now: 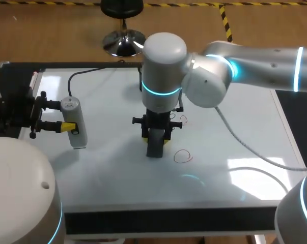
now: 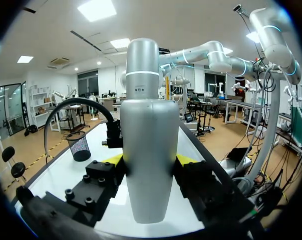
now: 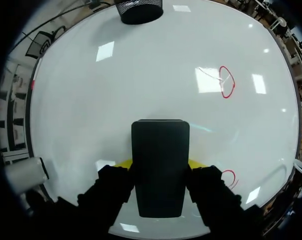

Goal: Pick up the inspection probe, press it on each red-marked spot on the whiteboard one by one, put down the probe, pick up the eraser, and wipe off all the red marks.

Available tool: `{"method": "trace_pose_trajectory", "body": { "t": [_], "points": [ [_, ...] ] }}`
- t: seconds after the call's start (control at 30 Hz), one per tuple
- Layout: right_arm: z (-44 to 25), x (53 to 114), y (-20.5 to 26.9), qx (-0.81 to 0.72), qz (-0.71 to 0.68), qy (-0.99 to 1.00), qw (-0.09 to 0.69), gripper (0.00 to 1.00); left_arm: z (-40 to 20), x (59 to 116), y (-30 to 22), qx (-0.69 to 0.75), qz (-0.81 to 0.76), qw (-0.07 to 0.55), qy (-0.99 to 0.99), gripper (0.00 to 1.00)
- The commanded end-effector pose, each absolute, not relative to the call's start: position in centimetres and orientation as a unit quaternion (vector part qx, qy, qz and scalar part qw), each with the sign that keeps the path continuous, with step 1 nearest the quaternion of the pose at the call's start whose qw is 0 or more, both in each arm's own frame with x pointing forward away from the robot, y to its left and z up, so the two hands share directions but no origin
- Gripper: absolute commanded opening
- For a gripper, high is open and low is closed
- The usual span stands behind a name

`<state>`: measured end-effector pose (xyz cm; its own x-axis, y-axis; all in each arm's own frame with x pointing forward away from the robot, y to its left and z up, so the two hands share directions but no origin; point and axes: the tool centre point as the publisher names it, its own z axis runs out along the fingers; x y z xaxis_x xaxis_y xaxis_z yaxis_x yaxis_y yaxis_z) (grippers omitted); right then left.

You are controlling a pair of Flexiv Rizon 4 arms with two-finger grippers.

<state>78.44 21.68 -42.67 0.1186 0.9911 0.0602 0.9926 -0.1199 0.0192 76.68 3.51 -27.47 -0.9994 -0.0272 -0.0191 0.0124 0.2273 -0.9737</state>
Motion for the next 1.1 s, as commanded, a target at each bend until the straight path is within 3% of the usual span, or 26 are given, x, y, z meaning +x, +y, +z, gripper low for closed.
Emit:
{"method": "trace_pose_trajectory", "body": {
  "t": [0.03, 0.2, 1.1],
  "points": [
    [-42.6, 78.1, 19.9, -0.746, -0.048, -0.663, 0.026, 0.0, -27.2, 76.5, 3.5, -0.005, -0.62, 0.018, 0.784, 0.0],
    [-38.8, 77.0, 20.5, -0.732, -0.099, -0.673, 0.027, 0.0, -27.2, 76.5, 3.5, -0.005, -0.62, 0.018, 0.784, 0.0],
    [-38.7, 76.9, 20.4, -0.729, -0.091, -0.679, 0.021, 0.0, -27.2, 76.5, 3.5, -0.005, -0.62, 0.018, 0.784, 0.0]
  ]
}}
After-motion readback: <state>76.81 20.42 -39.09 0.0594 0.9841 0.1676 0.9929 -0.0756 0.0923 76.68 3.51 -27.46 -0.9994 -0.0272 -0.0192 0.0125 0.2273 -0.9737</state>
